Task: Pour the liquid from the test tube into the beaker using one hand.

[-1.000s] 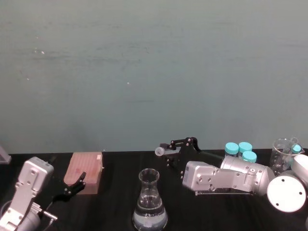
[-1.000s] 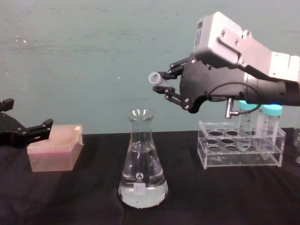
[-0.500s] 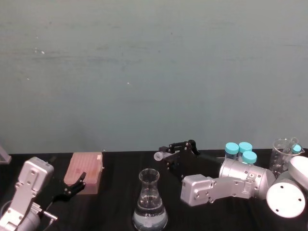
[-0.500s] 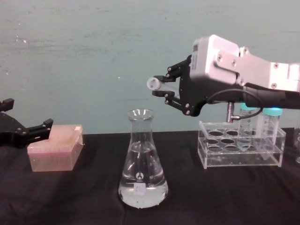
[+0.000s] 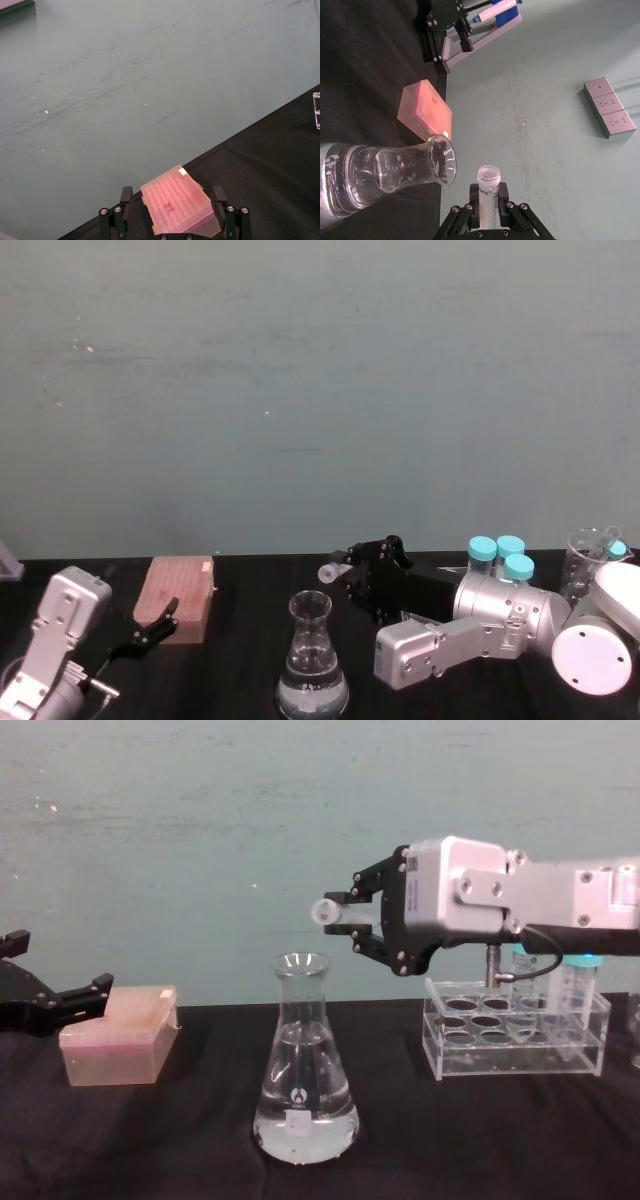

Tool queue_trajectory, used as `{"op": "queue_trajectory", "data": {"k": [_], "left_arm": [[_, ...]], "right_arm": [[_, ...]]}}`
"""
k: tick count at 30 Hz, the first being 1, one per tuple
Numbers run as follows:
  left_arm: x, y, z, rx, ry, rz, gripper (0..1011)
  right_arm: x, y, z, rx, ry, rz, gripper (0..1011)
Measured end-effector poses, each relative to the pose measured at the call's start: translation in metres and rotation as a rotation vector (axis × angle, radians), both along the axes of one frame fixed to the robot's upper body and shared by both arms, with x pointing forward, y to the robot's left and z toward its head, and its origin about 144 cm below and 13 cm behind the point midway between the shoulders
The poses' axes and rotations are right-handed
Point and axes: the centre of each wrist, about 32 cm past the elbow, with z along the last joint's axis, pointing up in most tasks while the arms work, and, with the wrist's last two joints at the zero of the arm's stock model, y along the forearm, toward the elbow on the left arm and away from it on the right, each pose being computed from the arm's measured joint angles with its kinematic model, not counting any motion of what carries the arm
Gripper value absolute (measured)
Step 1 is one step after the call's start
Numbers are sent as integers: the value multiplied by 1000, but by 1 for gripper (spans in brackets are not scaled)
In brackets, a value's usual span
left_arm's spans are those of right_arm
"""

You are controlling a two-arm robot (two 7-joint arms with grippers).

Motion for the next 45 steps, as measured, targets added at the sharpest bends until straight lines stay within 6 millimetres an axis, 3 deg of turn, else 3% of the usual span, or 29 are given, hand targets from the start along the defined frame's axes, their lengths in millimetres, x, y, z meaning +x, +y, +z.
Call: {"op": "queue_trajectory", "data": {"k": [45], "left_arm": [[0, 0, 0, 0, 0, 0, 1000]], "right_arm": [[5, 4, 3, -116, -121, 53, 208]]}}
